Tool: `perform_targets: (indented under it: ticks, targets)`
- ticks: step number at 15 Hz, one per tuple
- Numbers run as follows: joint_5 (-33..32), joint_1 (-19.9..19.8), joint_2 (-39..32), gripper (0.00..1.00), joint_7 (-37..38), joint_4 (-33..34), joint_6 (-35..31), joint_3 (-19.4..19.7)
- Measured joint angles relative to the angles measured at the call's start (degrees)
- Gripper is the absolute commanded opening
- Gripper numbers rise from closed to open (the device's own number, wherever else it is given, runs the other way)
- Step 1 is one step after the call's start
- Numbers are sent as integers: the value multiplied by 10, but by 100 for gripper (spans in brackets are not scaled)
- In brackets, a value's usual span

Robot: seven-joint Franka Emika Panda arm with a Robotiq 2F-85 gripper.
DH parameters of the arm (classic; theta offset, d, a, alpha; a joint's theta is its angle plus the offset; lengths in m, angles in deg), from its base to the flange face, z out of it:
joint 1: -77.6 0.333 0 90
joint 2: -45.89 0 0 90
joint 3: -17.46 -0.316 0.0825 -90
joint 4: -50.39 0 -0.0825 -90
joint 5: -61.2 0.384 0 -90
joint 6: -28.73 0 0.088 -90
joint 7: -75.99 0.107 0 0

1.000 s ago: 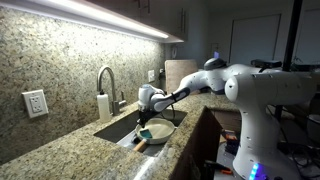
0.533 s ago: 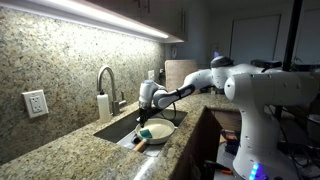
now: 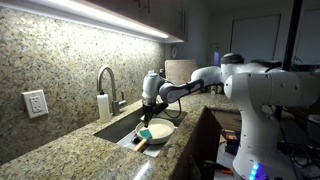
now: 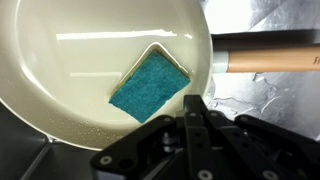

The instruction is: Turn the faucet to the right then open and close the tap and turn the faucet to the left,pick up the sponge and scrub the pan

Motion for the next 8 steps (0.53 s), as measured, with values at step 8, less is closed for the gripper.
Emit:
perform_targets:
  ticks: [8]
  targets:
    - [61,-46,-19,0,11,-89,87,-77]
